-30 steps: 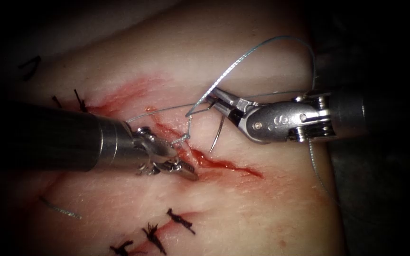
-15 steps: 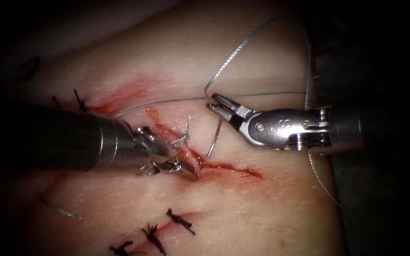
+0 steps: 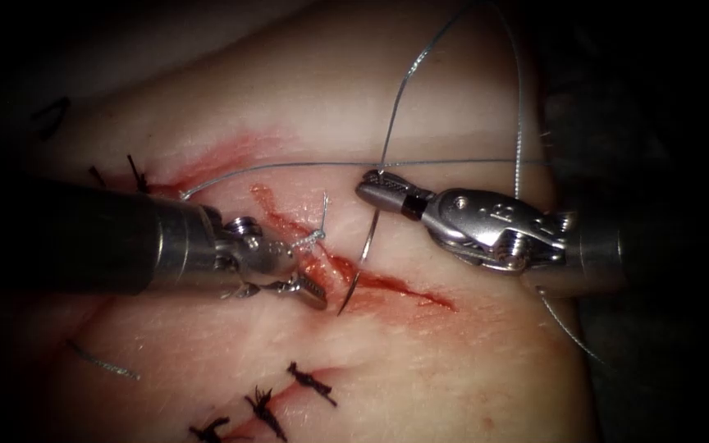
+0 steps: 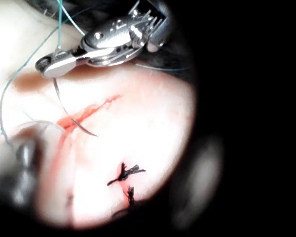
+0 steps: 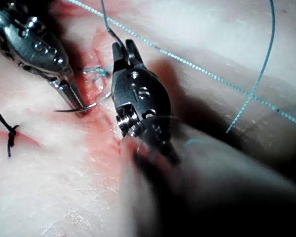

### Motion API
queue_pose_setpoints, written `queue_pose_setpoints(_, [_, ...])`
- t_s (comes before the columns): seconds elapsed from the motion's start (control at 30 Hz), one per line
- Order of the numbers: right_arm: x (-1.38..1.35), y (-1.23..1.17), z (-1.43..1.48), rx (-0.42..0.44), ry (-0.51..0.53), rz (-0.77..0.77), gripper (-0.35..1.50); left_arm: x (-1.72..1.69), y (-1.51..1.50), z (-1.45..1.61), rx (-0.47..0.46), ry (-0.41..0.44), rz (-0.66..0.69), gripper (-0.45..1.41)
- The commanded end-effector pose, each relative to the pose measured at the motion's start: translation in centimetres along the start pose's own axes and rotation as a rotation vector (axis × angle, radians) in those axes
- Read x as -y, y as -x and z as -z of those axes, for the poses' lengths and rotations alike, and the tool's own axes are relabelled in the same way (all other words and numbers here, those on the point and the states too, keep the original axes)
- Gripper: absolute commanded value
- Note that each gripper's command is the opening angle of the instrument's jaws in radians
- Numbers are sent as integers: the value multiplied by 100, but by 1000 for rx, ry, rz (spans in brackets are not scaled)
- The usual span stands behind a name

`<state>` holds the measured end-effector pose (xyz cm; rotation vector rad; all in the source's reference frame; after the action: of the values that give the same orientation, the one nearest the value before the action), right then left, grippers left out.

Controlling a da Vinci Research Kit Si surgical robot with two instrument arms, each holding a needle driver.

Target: Wound Closure

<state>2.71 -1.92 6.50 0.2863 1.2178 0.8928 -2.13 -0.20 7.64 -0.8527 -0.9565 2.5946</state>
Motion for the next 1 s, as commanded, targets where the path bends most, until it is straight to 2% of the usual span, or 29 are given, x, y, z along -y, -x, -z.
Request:
queue_pose_setpoints(0.03, [2,9,-7,2,-4,-38,-35,2,-2,-3,-24,19,-41,12])
queue_pose_setpoints(0.07, [1,13,-7,3,-6,-63,-35,2,-4,3,-44,36,-82,26])
queue_pose_setpoints(0.1, [1,16,-7,4,-8,-84,-35,2,-4,8,-59,50,-116,31])
queue_pose_setpoints(0.2, [0,24,-7,7,-12,-169,-35,-1,-6,22,-79,77,-158,34])
queue_pose_setpoints(0.33, [1,32,-8,11,-16,-267,-35,-2,-11,31,-105,99,-238,47])
queue_pose_setpoints(0.37, [2,33,-8,12,-17,-272,-35,-2,-13,32,-122,105,-268,56])
queue_pose_setpoints(0.43, [4,36,-8,18,-18,-334,-35,-3,-19,32,-179,115,-362,86])
queue_pose_setpoints(0.5, [5,37,-8,17,-21,-357,-35,-3,-23,30,-212,105,-434,93])
queue_pose_setpoints(0.67, [9,40,-8,15,-30,-418,-35,3,-34,20,-234,65,-640,106])
queue_pose_setpoints(0.87, [14,36,-7,-15,-33,-494,-35,9,-29,5,-226,65,-779,109])
queue_pose_setpoints(1.0, [14,34,-8,-28,-26,-515,-35,7,-35,0,-239,71,-790,106])
